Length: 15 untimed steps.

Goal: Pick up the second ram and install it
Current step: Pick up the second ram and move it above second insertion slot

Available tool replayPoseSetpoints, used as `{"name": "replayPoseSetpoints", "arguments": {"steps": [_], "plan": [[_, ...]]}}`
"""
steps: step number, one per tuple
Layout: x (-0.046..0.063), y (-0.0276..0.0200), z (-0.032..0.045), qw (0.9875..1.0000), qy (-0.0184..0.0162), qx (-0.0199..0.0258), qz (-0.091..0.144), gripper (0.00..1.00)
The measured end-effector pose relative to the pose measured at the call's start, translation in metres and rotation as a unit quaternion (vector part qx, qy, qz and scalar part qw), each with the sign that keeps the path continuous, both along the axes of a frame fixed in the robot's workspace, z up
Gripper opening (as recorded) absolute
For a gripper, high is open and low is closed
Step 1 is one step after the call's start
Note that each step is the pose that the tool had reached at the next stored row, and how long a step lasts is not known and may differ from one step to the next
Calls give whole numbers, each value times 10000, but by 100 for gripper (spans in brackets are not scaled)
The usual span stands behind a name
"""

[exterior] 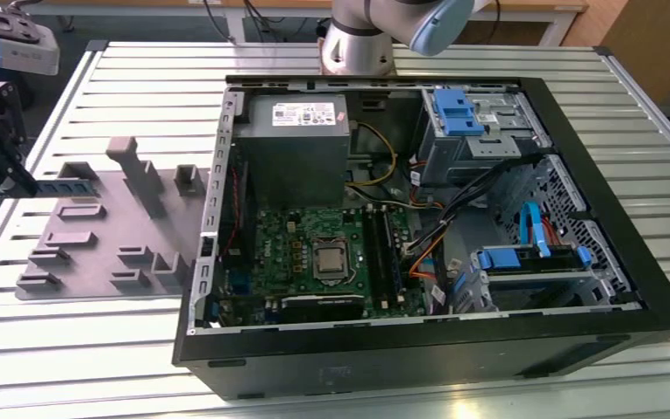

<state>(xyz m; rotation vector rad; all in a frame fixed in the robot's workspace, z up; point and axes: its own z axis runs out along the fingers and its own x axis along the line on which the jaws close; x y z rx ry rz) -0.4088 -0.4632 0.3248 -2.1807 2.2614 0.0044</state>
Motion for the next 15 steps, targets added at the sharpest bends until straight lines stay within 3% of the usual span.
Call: {"name": "replayPoseSetpoints", "arguments": {"steps": [15], "plan": [[0,0,32,10000,0,0,0,14]]}}
